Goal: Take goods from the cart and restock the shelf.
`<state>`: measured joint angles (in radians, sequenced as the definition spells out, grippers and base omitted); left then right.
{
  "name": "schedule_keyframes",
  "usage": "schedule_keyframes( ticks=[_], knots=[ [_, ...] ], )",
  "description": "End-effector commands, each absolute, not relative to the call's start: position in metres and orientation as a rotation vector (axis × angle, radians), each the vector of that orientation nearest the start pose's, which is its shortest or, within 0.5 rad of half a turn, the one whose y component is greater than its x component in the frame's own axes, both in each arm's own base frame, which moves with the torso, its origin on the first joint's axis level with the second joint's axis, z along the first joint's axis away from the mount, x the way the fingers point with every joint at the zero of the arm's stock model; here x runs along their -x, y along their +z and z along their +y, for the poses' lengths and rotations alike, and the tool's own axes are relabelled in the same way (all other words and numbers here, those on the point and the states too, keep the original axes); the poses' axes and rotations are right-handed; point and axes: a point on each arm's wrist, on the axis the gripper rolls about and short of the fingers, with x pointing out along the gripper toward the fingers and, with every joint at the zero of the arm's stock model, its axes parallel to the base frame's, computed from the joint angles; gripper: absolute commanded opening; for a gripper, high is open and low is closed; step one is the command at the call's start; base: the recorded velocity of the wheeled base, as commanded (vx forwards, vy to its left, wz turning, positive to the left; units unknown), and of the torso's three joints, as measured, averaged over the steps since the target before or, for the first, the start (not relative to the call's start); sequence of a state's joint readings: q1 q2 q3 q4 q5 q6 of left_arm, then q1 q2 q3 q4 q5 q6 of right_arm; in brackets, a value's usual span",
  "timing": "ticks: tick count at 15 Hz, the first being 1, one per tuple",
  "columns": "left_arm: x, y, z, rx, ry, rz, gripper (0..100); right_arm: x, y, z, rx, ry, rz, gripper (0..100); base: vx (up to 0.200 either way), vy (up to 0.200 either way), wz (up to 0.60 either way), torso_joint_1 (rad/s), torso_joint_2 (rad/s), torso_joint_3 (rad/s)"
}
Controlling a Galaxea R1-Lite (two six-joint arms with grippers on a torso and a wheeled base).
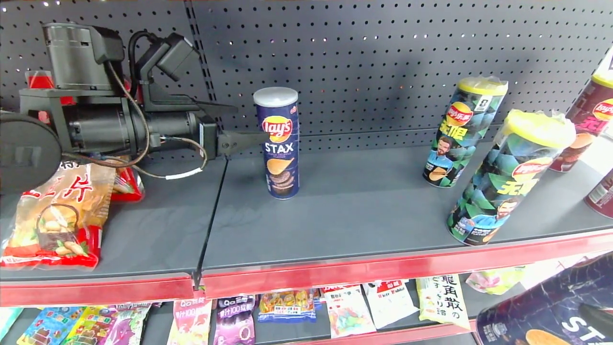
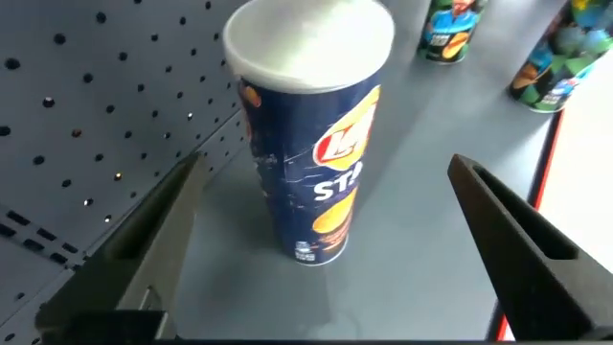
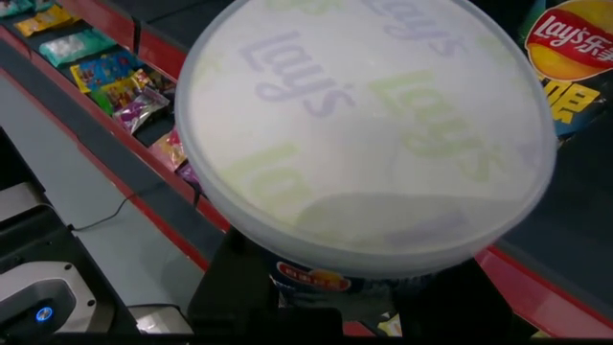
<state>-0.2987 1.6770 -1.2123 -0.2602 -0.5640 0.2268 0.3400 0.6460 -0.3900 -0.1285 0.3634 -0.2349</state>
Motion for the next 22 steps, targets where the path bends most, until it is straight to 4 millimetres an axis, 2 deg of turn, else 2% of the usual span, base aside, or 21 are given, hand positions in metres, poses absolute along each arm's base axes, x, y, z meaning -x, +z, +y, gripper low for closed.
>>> schedule_keyframes(
  ticks=[1,5,9,17,22],
  knots=[
    [-0.306,0.264,-0.104,-0.186,-0.873,0.118,100,-0.044,0.197,0.024,0.223,0.715,0.047,0,0.0,0.0,0.0,0.0,0.0,0.0],
    [-0.314,0.259,-0.102,-0.206,-0.895,0.119,100,-0.043,0.198,0.024,0.223,0.715,0.044,0,0.0,0.0,0.0,0.0,0.0,0.0],
    [-0.33,0.255,-0.108,-0.198,-0.942,0.116,100,-0.044,0.197,0.024,0.223,0.715,0.047,0,0.0,0.0,0.0,0.0,0.0,0.0],
    [-0.343,0.247,-0.123,-0.193,-1.001,0.122,100,-0.045,0.196,0.024,0.223,0.712,0.058,0,0.0,0.0,0.0,0.0,0.0,0.0],
    [-0.36,0.244,-0.13,-0.195,-1.005,0.11,100,-0.046,0.195,0.024,0.221,0.712,0.064,0,0.0,0.0,0.0,0.0,0.0,0.0]
  ],
)
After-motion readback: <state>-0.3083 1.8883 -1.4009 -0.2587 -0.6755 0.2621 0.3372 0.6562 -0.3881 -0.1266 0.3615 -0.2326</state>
